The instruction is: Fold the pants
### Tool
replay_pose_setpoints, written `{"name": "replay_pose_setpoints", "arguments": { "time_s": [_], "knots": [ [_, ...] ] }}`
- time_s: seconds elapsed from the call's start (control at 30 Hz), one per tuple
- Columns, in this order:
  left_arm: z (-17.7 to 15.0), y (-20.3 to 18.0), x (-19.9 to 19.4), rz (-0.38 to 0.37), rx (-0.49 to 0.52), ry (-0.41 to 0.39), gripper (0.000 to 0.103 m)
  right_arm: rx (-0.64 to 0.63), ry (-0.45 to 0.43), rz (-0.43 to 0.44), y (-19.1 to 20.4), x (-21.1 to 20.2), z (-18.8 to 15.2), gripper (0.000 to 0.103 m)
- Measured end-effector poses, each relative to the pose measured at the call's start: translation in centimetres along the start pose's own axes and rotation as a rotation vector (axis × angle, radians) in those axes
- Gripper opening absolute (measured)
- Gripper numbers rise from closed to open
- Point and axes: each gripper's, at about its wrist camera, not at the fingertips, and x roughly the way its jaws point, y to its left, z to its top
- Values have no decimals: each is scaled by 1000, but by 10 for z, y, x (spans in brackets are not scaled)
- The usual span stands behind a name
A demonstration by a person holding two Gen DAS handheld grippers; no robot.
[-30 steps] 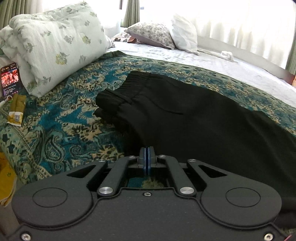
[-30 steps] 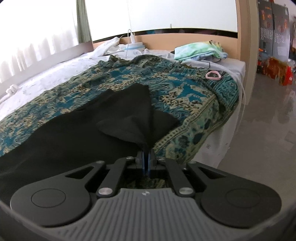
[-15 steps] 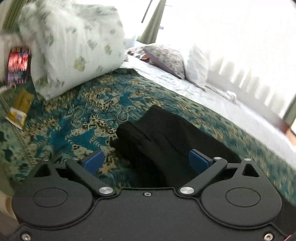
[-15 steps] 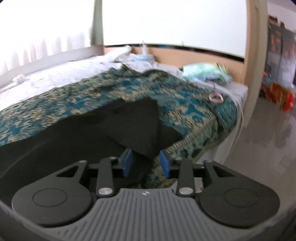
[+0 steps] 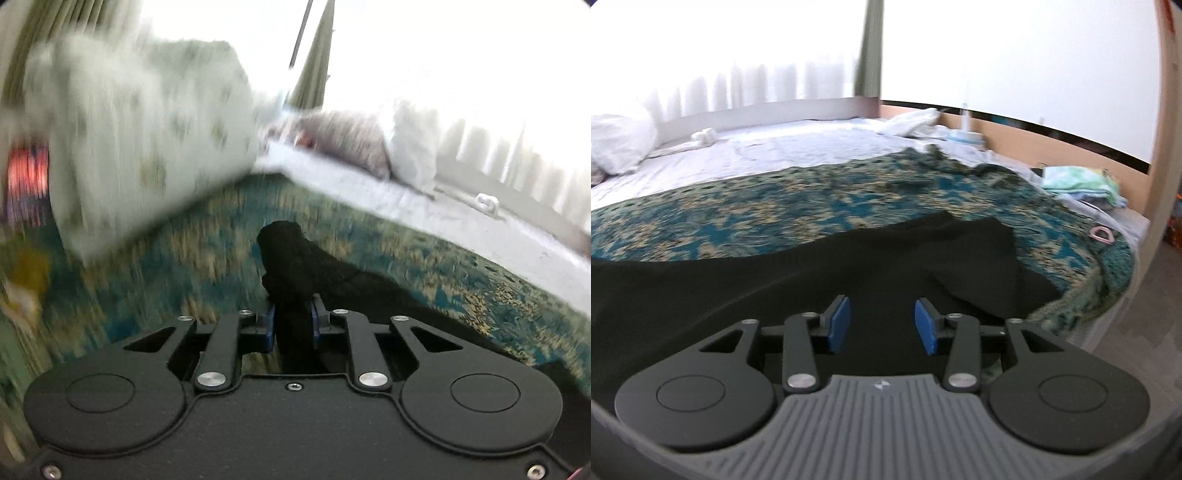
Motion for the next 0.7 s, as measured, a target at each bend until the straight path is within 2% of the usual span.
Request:
{"name": "replay_pose_setpoints", "arguments": {
  "time_s": [0.07, 0.23, 0.4, 0.5, 0.6, 0.7],
  "knots": [
    [3, 4, -1, 17, 14, 14, 17, -20, -3, 23, 12, -1, -1, 60],
    [-17, 26, 27, 82, 34, 160, 21, -86, 11, 115, 44, -1, -7, 62],
    [-21, 33, 24, 82, 24, 138, 22, -222, -8, 256, 95, -16, -20, 67],
    [-18, 37, 26, 76, 11, 151, 22, -257, -12, 362, 123, -28, -25, 69],
    [-22, 35, 28, 83, 46, 148, 22, -289, 3, 482, 149, -40, -33, 71],
    [-23, 30, 27, 89, 63, 145, 23, -384, 7, 584, 178, -56, -47, 74]
  ]
}}
